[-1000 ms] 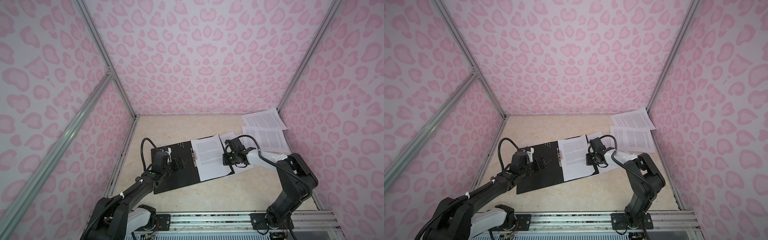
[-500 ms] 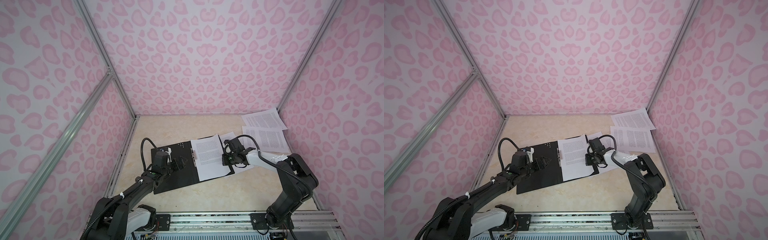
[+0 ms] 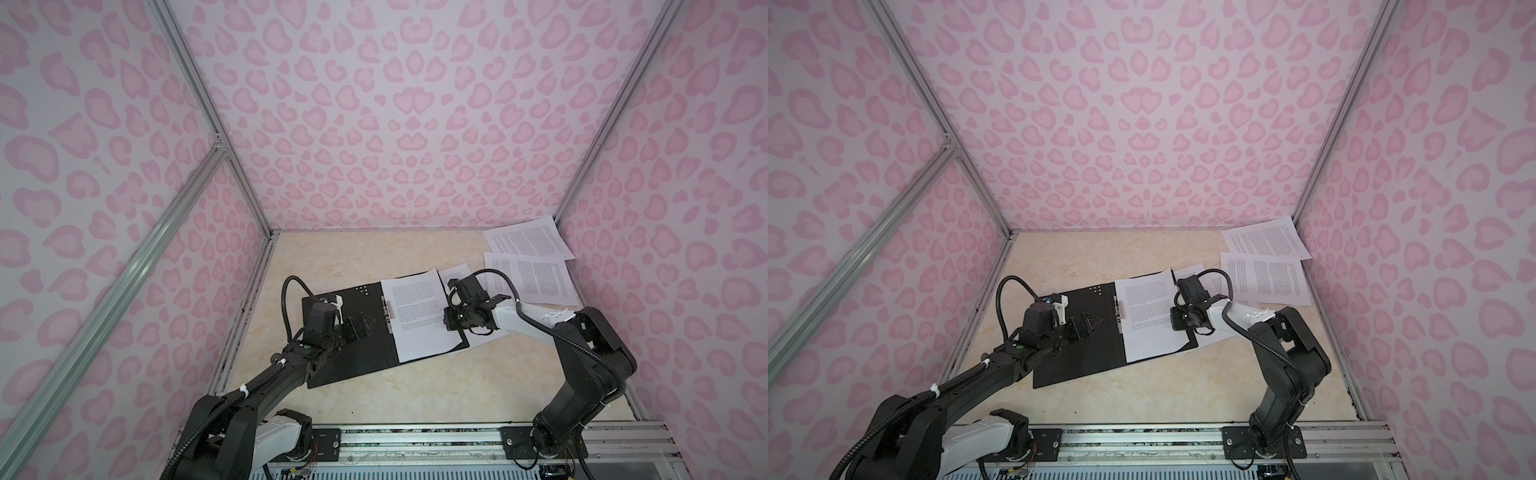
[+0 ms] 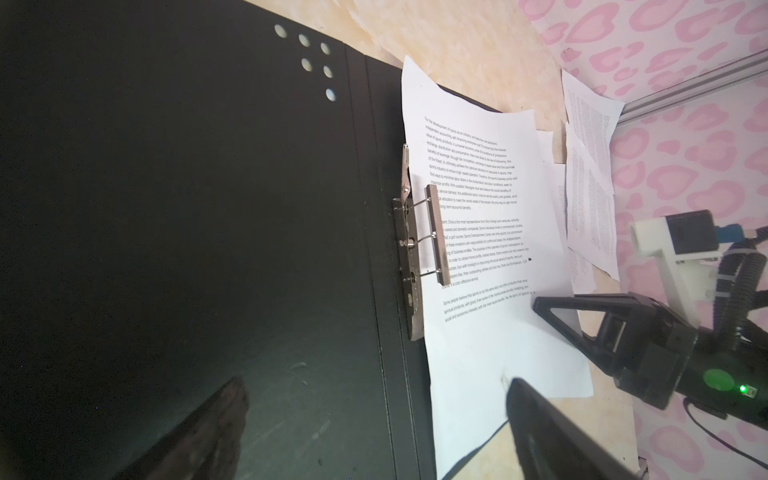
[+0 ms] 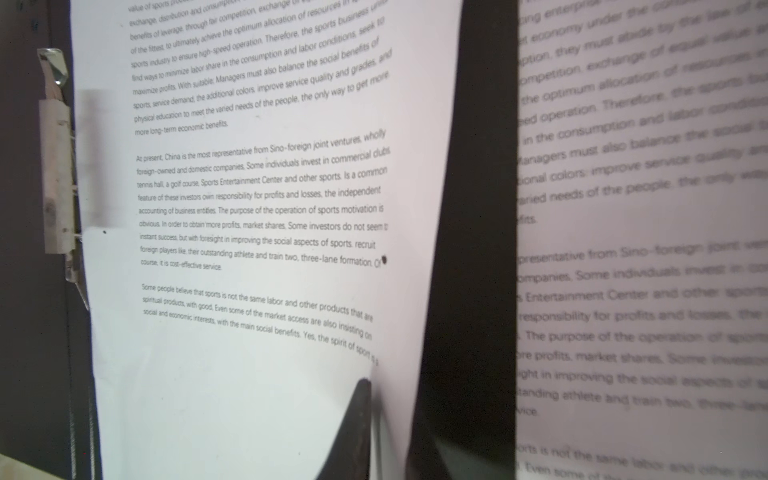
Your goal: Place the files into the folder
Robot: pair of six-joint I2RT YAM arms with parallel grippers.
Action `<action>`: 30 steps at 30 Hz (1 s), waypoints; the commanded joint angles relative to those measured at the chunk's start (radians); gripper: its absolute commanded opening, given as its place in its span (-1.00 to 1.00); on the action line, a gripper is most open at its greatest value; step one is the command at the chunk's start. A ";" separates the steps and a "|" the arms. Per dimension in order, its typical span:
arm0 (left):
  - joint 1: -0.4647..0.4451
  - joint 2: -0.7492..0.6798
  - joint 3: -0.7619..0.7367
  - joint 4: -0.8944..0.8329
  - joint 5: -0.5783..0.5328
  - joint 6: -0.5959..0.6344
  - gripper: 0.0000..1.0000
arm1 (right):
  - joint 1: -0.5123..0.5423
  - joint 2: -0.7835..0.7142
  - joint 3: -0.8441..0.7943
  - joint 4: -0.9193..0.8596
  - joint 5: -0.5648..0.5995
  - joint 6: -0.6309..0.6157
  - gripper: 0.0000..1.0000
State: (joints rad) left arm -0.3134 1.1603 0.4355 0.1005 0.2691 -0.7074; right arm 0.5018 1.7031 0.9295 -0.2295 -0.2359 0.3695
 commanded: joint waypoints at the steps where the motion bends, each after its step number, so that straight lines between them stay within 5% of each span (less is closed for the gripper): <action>1: -0.002 -0.007 0.009 0.013 0.007 0.006 0.97 | 0.001 -0.002 0.005 -0.002 0.026 -0.008 -0.37; 5: -0.001 -0.013 0.008 0.011 0.007 0.005 0.97 | 0.000 -0.015 0.004 -0.026 0.091 0.004 0.08; 10: 0.000 -0.038 0.006 0.008 0.014 0.005 0.97 | -0.002 -0.079 -0.004 -0.087 0.298 0.057 0.30; 16: -0.008 -0.107 -0.009 0.030 0.036 0.001 0.97 | 0.116 -0.190 0.010 -0.058 0.331 0.063 0.35; 24: -0.020 -0.308 -0.065 0.081 0.010 0.020 0.95 | 0.277 0.090 0.336 -0.119 0.231 0.055 0.34; 30: -0.023 -0.520 -0.133 0.146 -0.008 0.029 0.94 | 0.299 0.257 0.487 -0.146 0.185 0.059 0.22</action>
State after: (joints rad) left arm -0.3351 0.7013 0.3218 0.1703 0.2836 -0.6960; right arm 0.7986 1.9205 1.3876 -0.3424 -0.0273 0.4263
